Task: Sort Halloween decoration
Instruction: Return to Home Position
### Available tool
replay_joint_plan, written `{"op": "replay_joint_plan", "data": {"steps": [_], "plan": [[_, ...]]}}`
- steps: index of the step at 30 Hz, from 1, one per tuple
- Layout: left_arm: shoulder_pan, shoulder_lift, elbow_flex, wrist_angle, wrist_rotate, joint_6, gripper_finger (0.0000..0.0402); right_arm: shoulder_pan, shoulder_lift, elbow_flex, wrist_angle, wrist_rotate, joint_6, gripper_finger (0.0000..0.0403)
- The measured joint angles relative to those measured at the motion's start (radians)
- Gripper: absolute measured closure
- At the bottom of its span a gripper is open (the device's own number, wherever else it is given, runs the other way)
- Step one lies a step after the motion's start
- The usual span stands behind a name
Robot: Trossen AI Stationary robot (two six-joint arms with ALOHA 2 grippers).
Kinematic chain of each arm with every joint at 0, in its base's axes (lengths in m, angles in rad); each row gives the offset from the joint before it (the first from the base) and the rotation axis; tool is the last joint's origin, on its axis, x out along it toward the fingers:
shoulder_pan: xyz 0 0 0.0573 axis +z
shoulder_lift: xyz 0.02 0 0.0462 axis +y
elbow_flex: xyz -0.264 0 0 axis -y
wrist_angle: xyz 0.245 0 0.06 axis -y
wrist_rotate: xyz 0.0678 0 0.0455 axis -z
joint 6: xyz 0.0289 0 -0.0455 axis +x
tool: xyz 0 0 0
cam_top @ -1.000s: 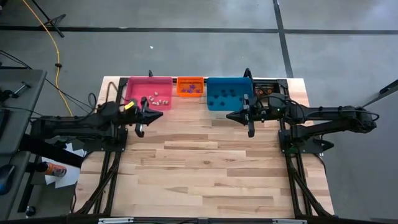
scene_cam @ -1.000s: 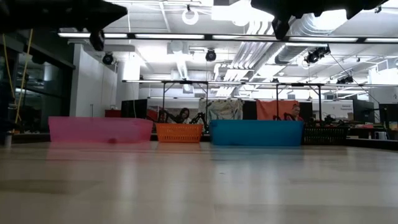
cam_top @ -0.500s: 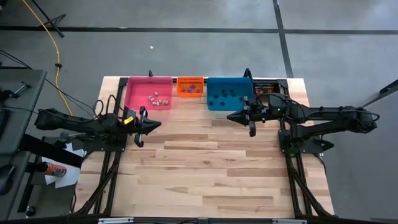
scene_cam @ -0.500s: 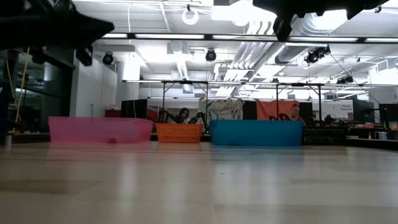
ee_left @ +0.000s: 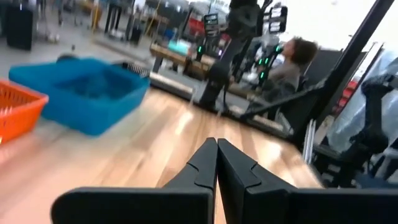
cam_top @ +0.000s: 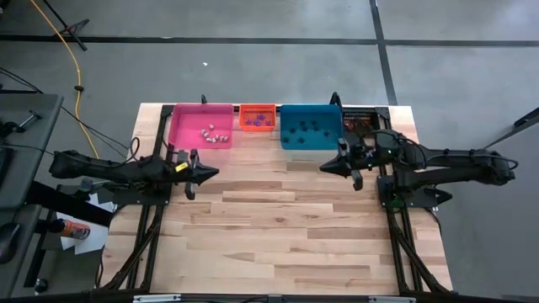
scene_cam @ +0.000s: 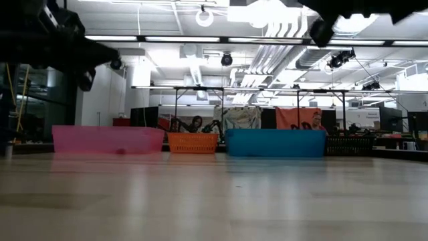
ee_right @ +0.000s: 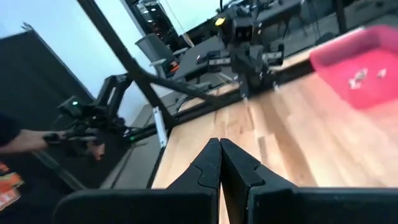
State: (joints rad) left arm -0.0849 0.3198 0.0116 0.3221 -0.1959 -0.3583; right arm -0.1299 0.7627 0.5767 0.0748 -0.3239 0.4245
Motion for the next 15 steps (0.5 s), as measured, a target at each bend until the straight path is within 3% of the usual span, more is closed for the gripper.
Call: {"op": "replay_joint_plan", "data": {"steps": [9, 15], "plan": [[0.000, 0.002, 0.000, -0.102, 0.005, 0.003, 0.0401, -0.014, -0.255, -0.371, 0.342, -0.017, 0.015, 0.0403], [0.000, 0.002, 0.000, -0.101, 0.006, 0.004, 0.0401, -0.040, -0.388, -0.525, 0.413, 0.092, -0.113, 0.0403]]}}
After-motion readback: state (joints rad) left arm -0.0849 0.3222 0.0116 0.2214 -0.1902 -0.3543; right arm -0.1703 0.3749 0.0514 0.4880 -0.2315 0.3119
